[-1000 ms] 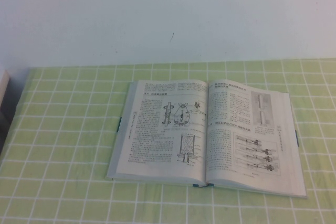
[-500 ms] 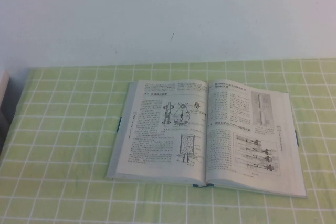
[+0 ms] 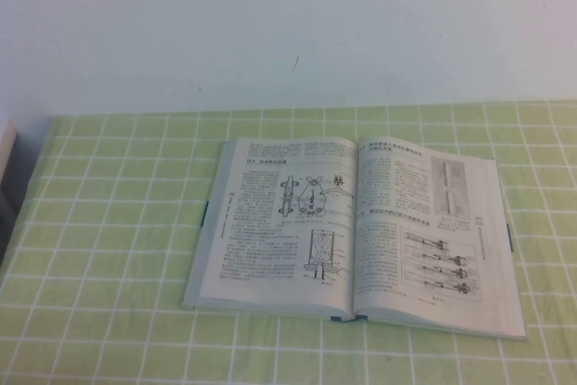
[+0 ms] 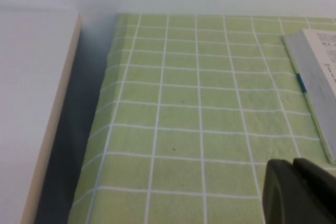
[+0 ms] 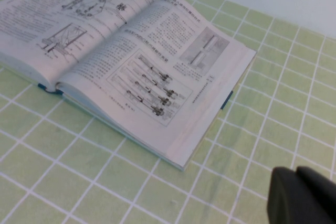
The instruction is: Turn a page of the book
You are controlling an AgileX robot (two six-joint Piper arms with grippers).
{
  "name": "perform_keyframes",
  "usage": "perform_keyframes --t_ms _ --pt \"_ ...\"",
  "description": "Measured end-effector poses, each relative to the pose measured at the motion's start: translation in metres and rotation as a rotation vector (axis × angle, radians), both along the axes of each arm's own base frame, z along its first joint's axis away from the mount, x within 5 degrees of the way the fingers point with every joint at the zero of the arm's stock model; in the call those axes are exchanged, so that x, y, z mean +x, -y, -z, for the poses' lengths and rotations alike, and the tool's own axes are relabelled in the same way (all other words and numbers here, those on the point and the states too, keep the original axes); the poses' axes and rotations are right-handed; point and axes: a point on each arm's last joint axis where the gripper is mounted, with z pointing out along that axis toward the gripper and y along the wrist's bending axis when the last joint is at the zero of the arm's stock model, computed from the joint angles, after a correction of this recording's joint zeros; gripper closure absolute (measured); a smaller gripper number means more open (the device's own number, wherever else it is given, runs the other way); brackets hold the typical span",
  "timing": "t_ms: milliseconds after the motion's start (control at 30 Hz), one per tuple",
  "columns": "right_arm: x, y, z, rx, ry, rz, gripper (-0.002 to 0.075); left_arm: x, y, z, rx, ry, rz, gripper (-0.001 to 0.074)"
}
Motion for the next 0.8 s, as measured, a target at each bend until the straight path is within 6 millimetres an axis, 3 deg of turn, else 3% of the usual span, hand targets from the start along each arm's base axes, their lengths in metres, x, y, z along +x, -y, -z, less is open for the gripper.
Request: perform_keyframes --t_ms 800 --pt "0.0000 0.0000 0.0001 0.000 0.000 0.000 0.0727 -0.0004 0.0038 -0.0004 0.023 0.001 0.071 0.0733"
